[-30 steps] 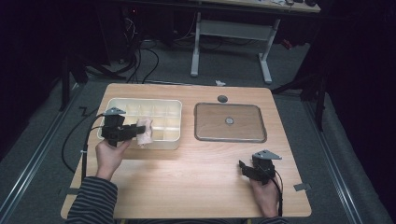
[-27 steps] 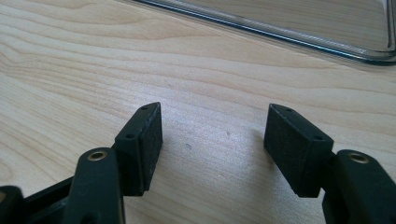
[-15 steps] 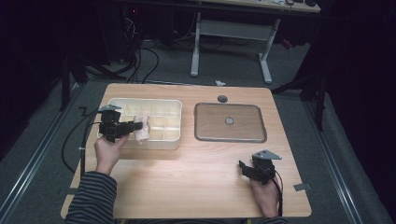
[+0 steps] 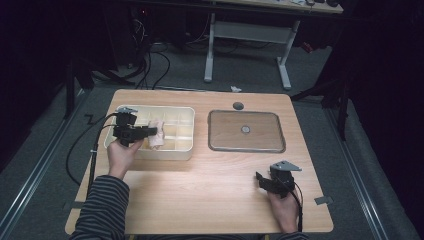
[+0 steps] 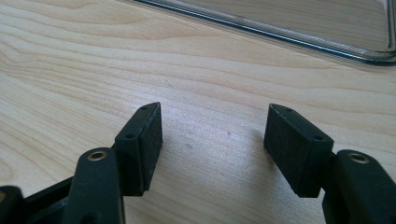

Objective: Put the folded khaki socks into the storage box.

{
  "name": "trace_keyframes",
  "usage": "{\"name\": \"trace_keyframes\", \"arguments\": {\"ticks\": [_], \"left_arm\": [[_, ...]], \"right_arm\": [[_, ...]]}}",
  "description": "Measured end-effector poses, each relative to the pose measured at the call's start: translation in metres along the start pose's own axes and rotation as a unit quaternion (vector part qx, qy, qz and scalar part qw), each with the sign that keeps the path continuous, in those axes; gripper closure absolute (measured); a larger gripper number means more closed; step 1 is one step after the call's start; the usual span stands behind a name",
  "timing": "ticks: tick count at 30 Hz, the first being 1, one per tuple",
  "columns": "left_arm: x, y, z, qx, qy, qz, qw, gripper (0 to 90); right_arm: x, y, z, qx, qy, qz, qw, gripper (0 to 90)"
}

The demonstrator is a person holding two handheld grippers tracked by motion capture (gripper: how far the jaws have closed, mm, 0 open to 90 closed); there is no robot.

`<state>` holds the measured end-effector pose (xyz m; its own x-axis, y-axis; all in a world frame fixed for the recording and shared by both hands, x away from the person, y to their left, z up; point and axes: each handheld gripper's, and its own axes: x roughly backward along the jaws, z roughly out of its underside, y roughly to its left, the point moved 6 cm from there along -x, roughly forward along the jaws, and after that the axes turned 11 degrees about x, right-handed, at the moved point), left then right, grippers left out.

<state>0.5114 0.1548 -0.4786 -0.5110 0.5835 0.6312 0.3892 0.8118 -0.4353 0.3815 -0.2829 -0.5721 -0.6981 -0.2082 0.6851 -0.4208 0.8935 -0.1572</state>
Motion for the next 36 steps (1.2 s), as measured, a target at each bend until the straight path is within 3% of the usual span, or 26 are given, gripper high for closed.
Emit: {"name": "trace_keyframes", "arguments": {"ticks": [10,24,36], "left_arm": [[-0.010,0.008,0.006,-0.018,0.022,-0.019,0.9994,72.0],[-0.015,0.012,0.012,-0.058,0.041,-0.066,0.9953,71.4],[-0.014,0.014,0.017,-0.074,0.054,-0.077,0.9928,71.8]], "right_arm": [[0.000,0.001,0.000,0.001,0.000,-0.001,1.0000,37.3],[0.000,0.001,0.000,0.001,0.000,-0.002,1.0000,37.3],[0.000,0.001,0.000,0.001,0.000,-0.002,1.0000,37.3]]}}
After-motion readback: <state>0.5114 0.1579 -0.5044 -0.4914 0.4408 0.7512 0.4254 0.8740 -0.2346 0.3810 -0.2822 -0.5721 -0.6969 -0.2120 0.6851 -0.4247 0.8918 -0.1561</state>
